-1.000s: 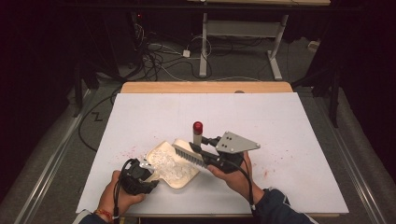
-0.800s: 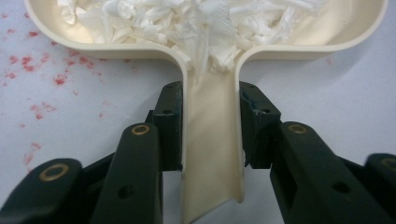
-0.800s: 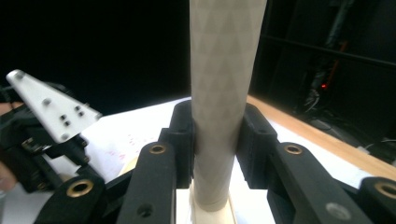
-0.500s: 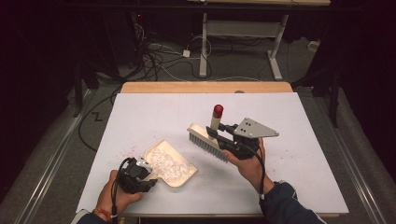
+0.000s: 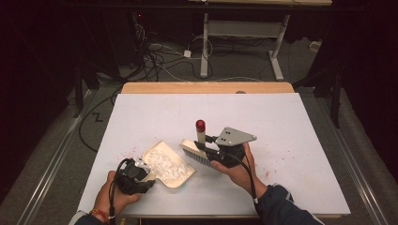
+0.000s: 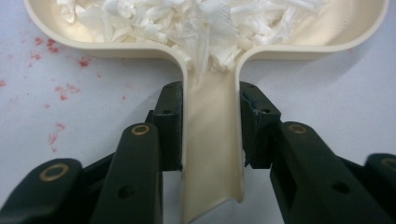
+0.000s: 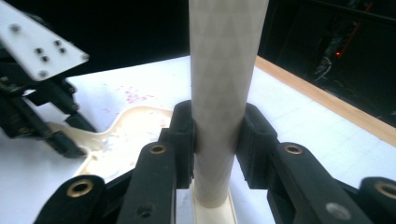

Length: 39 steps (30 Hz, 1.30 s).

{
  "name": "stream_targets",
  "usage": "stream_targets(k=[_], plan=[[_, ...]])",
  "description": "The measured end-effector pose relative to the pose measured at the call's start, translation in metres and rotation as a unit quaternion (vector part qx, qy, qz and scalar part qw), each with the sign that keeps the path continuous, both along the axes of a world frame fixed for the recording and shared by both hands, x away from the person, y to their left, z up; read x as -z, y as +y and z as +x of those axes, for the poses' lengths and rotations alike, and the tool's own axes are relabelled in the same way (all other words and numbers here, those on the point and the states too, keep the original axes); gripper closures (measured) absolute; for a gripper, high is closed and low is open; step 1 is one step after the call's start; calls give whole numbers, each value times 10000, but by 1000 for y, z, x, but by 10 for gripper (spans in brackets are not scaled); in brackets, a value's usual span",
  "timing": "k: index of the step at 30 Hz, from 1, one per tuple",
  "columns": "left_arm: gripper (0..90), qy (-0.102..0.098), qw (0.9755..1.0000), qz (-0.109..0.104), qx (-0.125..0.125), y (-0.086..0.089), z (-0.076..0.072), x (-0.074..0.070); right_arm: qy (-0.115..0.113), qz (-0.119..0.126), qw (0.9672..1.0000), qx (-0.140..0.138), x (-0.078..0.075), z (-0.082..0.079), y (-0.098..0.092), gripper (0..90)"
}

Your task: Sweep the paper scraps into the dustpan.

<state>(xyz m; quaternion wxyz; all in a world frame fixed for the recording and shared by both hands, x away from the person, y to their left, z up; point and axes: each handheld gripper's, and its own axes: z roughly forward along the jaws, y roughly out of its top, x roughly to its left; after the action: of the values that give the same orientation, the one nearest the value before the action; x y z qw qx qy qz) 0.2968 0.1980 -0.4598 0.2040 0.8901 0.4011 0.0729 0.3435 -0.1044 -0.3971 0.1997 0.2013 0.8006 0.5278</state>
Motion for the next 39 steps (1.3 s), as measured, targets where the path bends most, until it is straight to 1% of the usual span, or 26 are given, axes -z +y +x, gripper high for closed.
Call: stream_targets(k=[3,6,7,9,12,13,15,17,24,26,31,34,35,36,39], plan=[[628,0,10000,30,7,0,0,0,4,-63,9999,-147,-1,-7,4,710],[628,-5,10000,36,11,0,0,0,174,54,9993,-335,-2,-10,8,710],[628,-5,10000,35,8,0,0,0,196,52,9991,-372,-2,-11,10,710],[628,-11,10000,40,9,0,0,0,70,53,9993,-369,-4,-14,11,710],[628,-1,10000,29,13,0,0,0,149,244,9984,-480,-9,-15,7,710],[628,-2,10000,32,11,0,0,0,145,274,9984,-478,-12,-15,5,711],[628,-4,10000,30,12,0,0,0,68,300,9986,-433,-15,-16,3,710],[628,-2,10000,27,8,0,0,0,67,337,9986,-406,-18,-16,0,710],[628,3,10000,11,4,1,0,0,102,357,9990,-262,-18,-11,-7,710],[628,-4,10000,-2,-3,1,0,0,69,376,9990,-224,-18,-10,-8,710],[628,4,10000,-14,-9,1,0,1,16,292,9995,-144,-15,-9,-8,710],[628,2,10000,-15,-1,1,0,0,-30,159,9999,-56,-11,-8,-6,710],[628,4,10000,-5,-1,1,0,0,-45,88,9999,-52,-10,-8,-6,710],[628,4,10000,-1,2,2,0,0,-6,66,10000,-38,-8,-8,-6,710],[628,16,10000,19,5,3,-1,0,-19,35,10000,-58,-7,-6,-5,710]])
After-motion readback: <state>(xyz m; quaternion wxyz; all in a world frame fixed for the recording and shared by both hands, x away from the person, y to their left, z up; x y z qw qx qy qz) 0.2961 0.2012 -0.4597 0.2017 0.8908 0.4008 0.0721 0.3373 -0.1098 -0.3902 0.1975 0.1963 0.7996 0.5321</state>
